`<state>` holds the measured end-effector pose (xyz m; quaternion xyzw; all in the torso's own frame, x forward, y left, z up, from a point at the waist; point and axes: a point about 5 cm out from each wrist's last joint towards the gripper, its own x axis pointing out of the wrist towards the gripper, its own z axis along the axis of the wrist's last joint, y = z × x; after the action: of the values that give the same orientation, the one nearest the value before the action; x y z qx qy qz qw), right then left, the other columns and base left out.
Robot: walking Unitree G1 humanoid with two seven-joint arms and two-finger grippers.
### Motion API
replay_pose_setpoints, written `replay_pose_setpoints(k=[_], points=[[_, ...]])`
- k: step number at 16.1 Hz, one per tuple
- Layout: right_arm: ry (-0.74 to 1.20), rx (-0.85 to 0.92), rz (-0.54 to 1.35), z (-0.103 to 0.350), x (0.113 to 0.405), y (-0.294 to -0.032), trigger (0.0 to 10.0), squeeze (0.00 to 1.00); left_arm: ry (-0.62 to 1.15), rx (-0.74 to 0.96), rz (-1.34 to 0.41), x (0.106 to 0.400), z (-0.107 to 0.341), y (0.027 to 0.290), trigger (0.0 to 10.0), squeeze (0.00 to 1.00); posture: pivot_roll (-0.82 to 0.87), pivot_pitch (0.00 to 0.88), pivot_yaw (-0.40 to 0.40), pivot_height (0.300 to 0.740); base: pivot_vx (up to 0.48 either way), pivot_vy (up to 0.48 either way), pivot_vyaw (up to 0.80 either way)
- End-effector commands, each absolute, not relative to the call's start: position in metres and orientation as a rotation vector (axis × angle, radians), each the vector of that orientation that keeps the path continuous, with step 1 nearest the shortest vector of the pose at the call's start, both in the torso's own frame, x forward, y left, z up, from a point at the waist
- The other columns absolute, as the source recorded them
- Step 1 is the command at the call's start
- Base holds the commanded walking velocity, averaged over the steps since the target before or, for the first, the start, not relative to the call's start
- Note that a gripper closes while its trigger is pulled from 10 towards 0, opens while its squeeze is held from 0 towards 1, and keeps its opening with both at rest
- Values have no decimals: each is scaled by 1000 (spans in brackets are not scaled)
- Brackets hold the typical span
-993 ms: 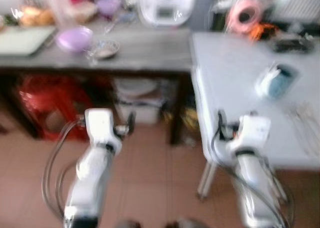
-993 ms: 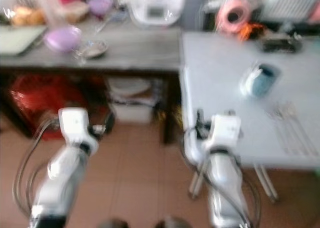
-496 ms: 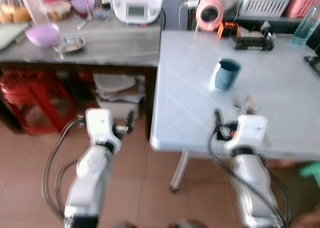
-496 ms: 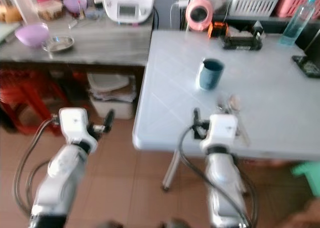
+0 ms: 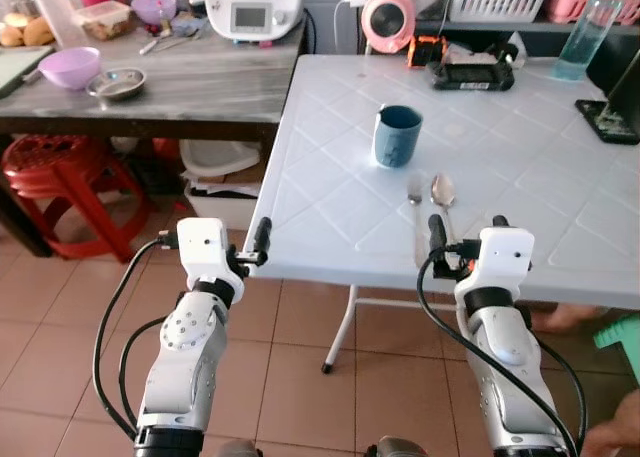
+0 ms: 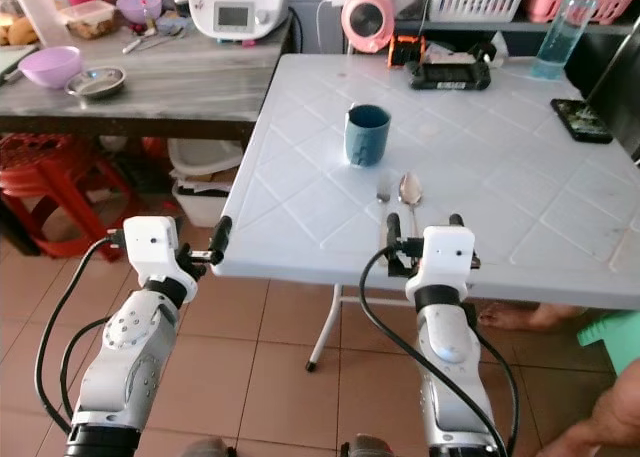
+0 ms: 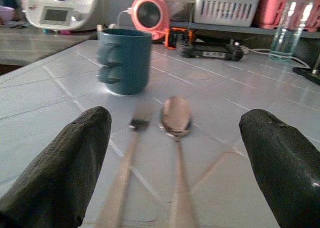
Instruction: Setting the table
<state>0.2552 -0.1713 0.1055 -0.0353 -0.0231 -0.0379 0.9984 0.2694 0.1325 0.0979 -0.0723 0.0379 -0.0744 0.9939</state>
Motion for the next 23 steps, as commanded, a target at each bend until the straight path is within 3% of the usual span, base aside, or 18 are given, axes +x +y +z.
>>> replay_pose_setpoints(k=[1,6,9,23], points=[[-53,-65,-63,108,258,-166,10000,0,62,-128,-145,271,101,137,10000,0,-19,0,29,740,0,0,0],[-47,-64,-58,107,259,-165,10000,0,49,-126,-164,272,103,135,10000,0,-17,0,29,740,0,0,0],[-43,-60,-57,106,259,-164,10000,0,51,-127,-170,271,103,135,10000,0,-16,0,30,740,0,0,-625],[-40,-73,-47,106,261,-163,10000,0,54,-142,-194,270,102,132,10000,0,-18,0,27,740,280,0,0]])
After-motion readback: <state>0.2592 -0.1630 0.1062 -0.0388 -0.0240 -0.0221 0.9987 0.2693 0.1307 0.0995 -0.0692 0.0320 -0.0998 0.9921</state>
